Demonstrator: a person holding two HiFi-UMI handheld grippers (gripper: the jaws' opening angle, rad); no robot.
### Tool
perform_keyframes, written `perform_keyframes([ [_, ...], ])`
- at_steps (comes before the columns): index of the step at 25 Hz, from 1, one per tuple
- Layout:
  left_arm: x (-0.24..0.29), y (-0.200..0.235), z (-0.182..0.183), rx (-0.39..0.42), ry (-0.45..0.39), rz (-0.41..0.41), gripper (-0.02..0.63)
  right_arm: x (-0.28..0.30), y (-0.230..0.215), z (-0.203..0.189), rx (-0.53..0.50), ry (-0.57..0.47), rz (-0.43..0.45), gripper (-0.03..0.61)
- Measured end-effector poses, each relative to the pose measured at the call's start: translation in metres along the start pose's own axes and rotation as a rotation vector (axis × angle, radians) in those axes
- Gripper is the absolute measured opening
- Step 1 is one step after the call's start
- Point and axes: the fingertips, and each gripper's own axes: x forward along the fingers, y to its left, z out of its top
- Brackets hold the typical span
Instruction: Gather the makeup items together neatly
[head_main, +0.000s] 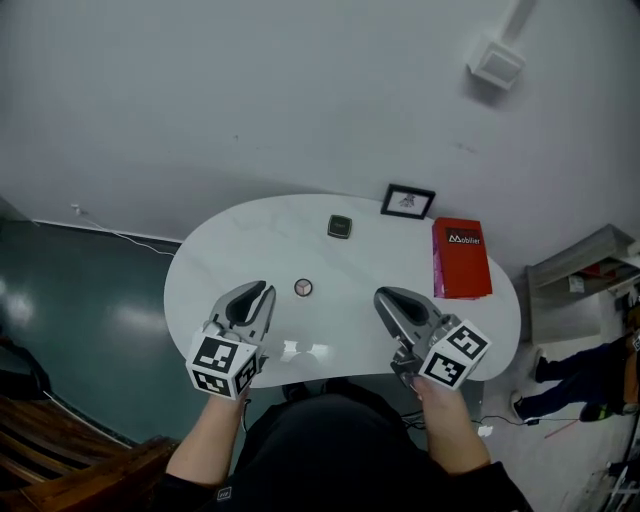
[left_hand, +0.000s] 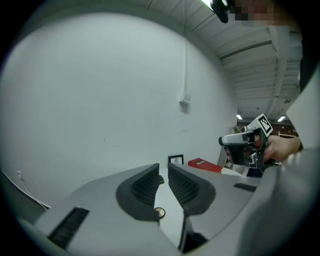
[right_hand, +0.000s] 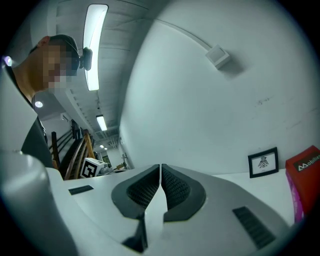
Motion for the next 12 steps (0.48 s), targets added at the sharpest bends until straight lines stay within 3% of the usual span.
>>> perform_keyframes([
  [5, -0.026, 0.002, 0.011, 0.002, -0.043, -0.015, 0.032, 0.003, 0.008, 0.004, -0.027, -0.009, -0.032, 0.037],
  [12, -0.02, 0.013, 0.002, -0.047, -0.046, -0.016, 0.026, 0.021, 0.012, 0.003, -0.086, 0.04, -0.011, 0.037],
])
